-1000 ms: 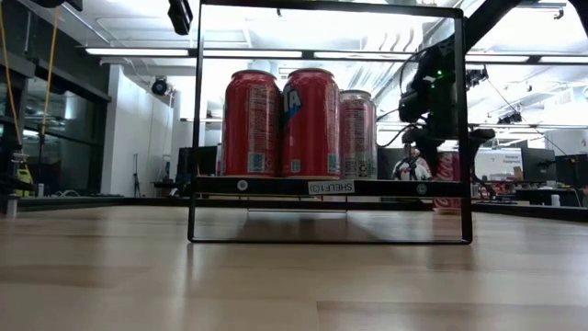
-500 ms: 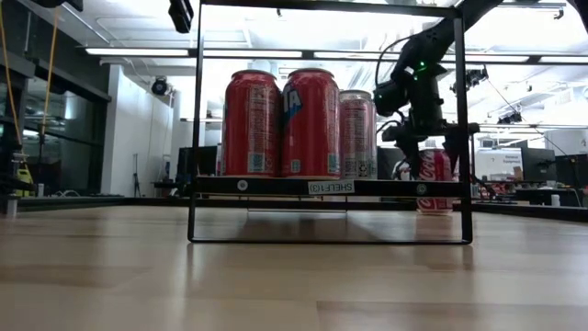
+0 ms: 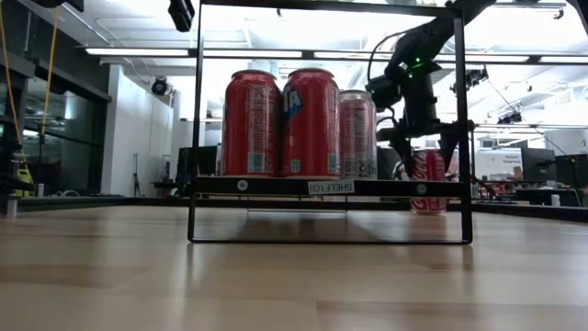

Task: Place canned beverage on shelf
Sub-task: Stack the red soda can on the top of the red soda can

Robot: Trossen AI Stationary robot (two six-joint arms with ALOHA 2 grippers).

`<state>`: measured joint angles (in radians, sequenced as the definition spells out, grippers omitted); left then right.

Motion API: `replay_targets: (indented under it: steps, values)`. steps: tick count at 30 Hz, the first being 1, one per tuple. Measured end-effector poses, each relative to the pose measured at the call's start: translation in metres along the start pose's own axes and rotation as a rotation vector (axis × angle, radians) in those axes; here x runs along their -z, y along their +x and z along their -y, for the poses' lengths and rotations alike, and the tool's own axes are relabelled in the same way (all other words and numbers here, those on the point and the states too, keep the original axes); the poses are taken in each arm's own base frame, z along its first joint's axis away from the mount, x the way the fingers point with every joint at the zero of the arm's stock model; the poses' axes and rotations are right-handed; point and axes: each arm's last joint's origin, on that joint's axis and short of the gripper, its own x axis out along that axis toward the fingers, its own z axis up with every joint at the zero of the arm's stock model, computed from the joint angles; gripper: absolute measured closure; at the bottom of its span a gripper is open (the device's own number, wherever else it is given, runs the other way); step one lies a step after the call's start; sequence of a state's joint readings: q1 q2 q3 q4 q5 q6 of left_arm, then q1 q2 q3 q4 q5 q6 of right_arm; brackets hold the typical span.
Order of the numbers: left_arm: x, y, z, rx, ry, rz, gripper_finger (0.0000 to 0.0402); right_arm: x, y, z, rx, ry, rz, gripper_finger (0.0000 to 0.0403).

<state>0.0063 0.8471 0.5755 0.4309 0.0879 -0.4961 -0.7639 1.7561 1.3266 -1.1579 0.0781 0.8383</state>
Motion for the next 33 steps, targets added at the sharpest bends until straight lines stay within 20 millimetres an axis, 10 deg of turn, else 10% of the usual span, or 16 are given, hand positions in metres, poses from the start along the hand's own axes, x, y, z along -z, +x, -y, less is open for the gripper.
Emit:
replay_targets:
  steps: [20, 33]
  values:
    - [0.0, 0.0, 0.0, -0.001, 0.001, 0.0, 0.0402, 0.002, 0.0, -0.003, -0.052, 0.027, -0.042, 0.004]
    - [0.0, 0.0, 0.0, -0.001, -0.008, 0.0, 0.0402, -0.002, -0.033, 0.0, -0.046, -0.48, -0.054, 0.0039]
